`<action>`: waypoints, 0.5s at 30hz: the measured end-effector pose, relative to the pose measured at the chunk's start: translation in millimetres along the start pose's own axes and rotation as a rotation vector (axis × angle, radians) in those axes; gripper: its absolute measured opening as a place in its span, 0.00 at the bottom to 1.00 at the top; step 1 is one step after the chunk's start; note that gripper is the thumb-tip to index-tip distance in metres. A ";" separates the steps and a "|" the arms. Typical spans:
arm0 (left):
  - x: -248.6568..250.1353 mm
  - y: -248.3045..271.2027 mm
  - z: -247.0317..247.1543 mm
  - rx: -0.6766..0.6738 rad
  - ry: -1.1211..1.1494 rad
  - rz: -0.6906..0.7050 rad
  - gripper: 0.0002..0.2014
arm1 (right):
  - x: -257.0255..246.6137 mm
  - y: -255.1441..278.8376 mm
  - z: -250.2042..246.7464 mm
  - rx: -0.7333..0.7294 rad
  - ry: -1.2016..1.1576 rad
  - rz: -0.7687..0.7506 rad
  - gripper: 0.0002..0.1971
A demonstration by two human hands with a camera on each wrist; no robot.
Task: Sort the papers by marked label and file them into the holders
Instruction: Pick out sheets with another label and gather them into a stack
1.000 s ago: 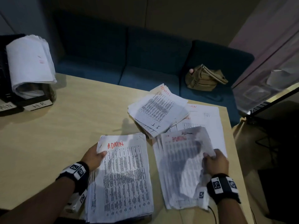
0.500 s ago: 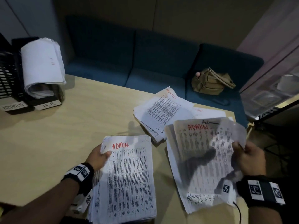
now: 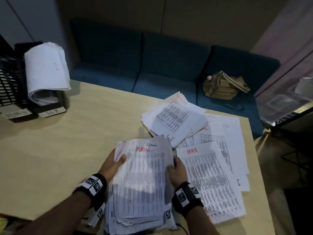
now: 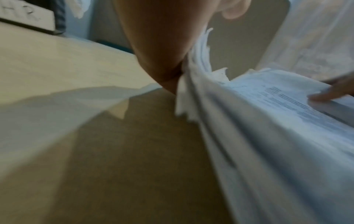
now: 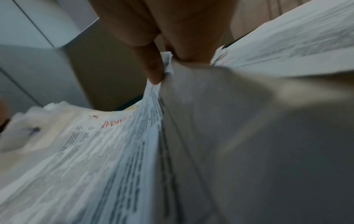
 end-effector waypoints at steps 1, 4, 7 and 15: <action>-1.4 -0.6 1.1 -0.013 -0.057 0.014 0.37 | 3.1 1.1 9.2 -0.019 -0.013 0.023 0.16; -5.4 -5.2 -2.4 0.042 -0.140 0.034 0.39 | 1.1 4.0 22.2 -0.044 0.015 0.040 0.28; -6.1 -4.0 -3.6 0.035 -0.086 -0.005 0.39 | -24.5 -3.4 -0.7 0.139 0.112 -0.131 0.43; -5.5 -4.5 2.6 -0.128 -0.070 -0.020 0.35 | -75.5 -15.6 20.7 -0.044 0.454 -0.474 0.22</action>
Point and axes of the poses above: each hand's wrist, its own y-axis away from the middle knuckle, its own z-axis out of the palm, x = y × z, the point moved 8 cm from there along -y, towards the middle knuckle, and after that the axes turned 8 degrees about x, right-handed, at the moved point
